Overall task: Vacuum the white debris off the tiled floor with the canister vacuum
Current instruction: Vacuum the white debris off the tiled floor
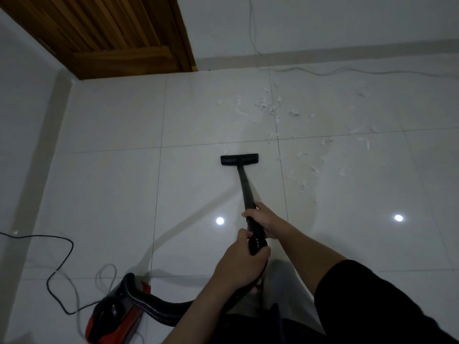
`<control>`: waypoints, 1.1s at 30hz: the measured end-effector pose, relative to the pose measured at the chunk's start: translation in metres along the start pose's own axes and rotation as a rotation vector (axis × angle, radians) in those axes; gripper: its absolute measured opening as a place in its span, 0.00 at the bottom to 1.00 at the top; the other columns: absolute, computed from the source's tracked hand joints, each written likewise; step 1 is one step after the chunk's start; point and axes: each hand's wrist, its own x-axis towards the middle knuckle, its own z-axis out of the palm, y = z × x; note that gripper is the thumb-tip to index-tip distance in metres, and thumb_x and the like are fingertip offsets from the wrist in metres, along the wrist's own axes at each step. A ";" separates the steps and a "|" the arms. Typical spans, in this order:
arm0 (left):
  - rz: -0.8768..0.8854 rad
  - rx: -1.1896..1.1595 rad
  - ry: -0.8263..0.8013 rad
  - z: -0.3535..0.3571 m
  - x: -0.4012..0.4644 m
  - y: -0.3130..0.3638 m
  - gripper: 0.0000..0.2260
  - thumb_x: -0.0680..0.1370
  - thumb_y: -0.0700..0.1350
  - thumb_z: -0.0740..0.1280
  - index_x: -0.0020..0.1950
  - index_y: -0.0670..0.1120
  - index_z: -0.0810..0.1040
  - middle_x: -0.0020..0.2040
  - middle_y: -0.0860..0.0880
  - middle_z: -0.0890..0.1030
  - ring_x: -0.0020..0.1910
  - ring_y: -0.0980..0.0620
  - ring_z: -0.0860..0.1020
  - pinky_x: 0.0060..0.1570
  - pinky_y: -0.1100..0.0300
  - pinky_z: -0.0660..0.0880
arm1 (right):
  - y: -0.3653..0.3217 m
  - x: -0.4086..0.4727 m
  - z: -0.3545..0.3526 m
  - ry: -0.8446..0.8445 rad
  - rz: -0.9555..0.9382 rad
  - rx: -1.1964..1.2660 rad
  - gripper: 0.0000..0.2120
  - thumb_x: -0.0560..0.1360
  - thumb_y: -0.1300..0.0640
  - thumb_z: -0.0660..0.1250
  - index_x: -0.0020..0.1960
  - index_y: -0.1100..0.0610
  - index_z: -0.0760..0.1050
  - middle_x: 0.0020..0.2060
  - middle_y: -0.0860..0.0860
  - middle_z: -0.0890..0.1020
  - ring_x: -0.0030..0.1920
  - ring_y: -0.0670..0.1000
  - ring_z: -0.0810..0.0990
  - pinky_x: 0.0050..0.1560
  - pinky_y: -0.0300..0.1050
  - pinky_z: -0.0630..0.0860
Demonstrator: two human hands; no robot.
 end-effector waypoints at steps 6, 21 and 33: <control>-0.032 -0.032 -0.043 -0.032 0.025 0.024 0.14 0.76 0.55 0.61 0.59 0.55 0.64 0.36 0.47 0.82 0.29 0.45 0.79 0.41 0.46 0.80 | -0.041 0.024 0.001 0.017 -0.008 0.025 0.37 0.75 0.57 0.70 0.79 0.51 0.56 0.55 0.56 0.78 0.48 0.56 0.81 0.51 0.53 0.81; -0.056 -0.019 -0.044 -0.103 0.115 0.088 0.15 0.77 0.57 0.62 0.61 0.57 0.64 0.37 0.45 0.83 0.28 0.50 0.76 0.36 0.56 0.74 | -0.162 0.075 -0.016 -0.009 0.004 -0.001 0.37 0.78 0.57 0.67 0.80 0.51 0.52 0.50 0.52 0.76 0.45 0.53 0.79 0.40 0.49 0.79; -0.030 0.055 -0.074 -0.159 0.136 0.089 0.17 0.78 0.57 0.61 0.63 0.55 0.62 0.39 0.47 0.82 0.30 0.49 0.79 0.42 0.47 0.80 | -0.203 0.082 0.014 0.065 -0.035 0.010 0.36 0.77 0.59 0.68 0.79 0.54 0.54 0.56 0.56 0.76 0.43 0.52 0.78 0.33 0.45 0.74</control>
